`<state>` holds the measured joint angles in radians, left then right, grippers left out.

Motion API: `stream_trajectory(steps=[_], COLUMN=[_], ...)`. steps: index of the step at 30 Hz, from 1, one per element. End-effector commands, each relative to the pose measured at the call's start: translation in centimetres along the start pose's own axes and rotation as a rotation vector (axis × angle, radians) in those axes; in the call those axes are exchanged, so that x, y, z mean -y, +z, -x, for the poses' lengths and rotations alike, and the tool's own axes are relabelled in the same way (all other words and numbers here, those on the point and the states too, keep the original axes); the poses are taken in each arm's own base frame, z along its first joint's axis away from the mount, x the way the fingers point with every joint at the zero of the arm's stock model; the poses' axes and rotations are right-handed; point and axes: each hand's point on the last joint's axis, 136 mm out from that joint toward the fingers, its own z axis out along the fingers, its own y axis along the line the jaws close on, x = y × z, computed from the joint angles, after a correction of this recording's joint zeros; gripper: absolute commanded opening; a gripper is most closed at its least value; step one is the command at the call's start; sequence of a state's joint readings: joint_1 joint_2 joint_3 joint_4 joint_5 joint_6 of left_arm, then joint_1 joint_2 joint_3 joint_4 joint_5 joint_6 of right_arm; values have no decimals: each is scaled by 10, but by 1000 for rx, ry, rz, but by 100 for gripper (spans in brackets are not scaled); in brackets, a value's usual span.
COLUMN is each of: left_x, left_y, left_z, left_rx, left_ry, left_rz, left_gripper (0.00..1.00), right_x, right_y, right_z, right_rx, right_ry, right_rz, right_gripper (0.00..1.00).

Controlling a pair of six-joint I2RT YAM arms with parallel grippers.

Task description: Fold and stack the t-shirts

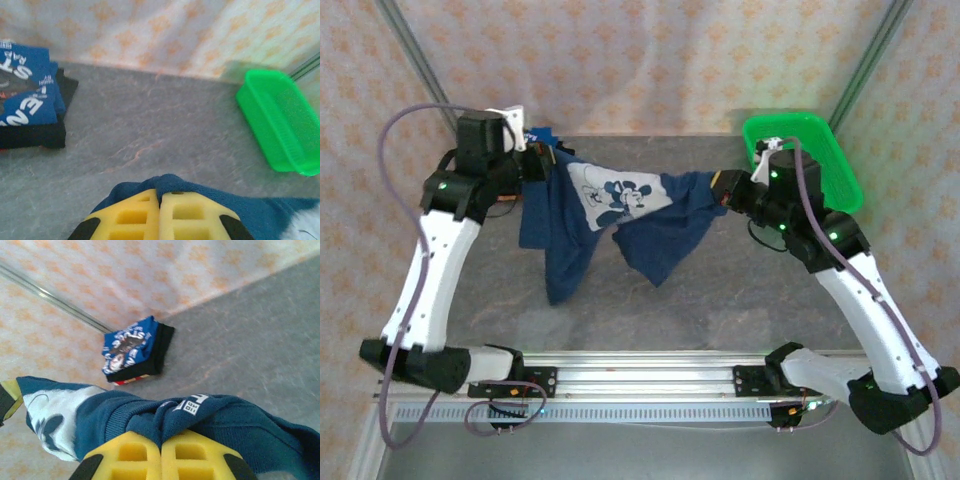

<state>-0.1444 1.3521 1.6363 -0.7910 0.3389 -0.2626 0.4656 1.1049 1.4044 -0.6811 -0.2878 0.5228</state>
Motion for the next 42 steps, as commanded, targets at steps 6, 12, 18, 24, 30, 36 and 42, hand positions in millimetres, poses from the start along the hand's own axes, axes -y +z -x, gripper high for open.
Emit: stream_trajectory(steps=[6,12,18,24,30,36,42], left_x=[-36,-44,-50,-82,-110,-132,-143], left_y=[136,185,150,69,43,68,83], left_z=[-21,-18,-16,-110,-209,-247,-265], left_rx=[-184,-189,-177,-338,-502,-532,-558], left_ry=[91,-32,-146,-300,-492,-656,-703], left_rz=[116,119,151,229,281,310,340], left_gripper=[8,53,75,79,77,71,62], right_x=[91,147,152,151,146,172,200], right_y=[94,136,169,124,80,78,88], right_z=[-19,0,21,-21,-106,-189,-223], right_rx=[-157,-64,-12,-143,-362,-556,-572], right_ry=[97,118,172,202,266,323,393], right_rz=[-247,-317,-249,-292,-261,-351,-402], right_gripper=[0,0,51,66,71,69,66])
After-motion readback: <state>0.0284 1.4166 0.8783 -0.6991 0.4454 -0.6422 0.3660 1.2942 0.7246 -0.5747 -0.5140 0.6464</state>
